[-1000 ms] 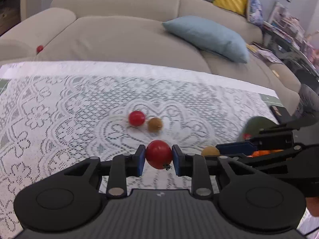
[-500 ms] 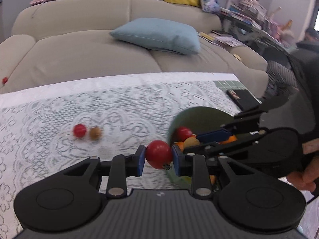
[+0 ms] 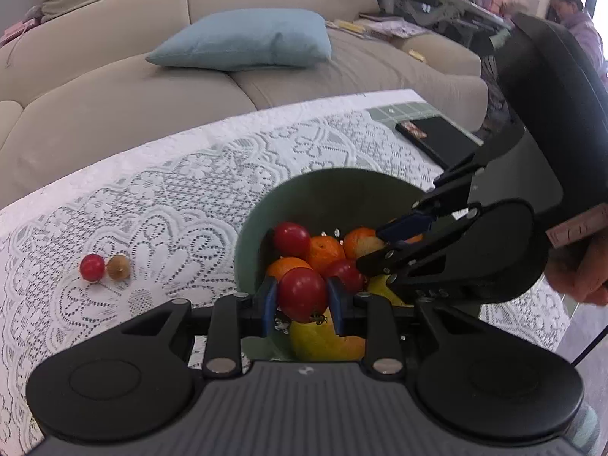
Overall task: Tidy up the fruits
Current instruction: 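Carry the tomato and kiwi over the green colander with both tools, then open both tools to drop the tomato and kiwi into the colander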
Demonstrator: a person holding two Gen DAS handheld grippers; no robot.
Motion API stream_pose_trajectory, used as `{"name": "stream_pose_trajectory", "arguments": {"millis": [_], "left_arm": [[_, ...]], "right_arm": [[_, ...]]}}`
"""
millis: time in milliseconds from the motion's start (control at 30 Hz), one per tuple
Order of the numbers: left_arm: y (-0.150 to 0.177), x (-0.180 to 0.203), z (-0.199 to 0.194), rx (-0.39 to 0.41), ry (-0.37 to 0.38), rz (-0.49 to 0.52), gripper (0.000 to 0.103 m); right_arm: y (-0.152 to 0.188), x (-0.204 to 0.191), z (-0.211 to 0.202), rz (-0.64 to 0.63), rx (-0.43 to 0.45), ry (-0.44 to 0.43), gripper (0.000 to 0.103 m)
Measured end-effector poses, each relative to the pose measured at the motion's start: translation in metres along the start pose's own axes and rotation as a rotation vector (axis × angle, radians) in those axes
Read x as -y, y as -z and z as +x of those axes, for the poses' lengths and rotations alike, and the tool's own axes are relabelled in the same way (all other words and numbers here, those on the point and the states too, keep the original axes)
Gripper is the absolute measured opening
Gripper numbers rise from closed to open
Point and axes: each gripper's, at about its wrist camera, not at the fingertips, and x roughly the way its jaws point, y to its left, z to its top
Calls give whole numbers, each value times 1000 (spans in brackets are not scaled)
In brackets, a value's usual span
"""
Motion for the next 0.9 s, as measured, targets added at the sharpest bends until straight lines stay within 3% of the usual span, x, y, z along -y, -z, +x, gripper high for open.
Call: {"name": "stream_pose_trajectory", "arguments": {"millis": [333, 567, 900], "left_arm": [[5, 3, 24, -69, -4, 36, 32], [5, 1, 24, -67, 5, 36, 32], [6, -3, 22, -55, 10, 10, 49]], "right_arm": [[0, 1, 14, -53, -20, 8, 24], [-2, -4, 14, -85, -39, 19, 24], [-4, -11, 11, -106, -42, 35, 26]]}}
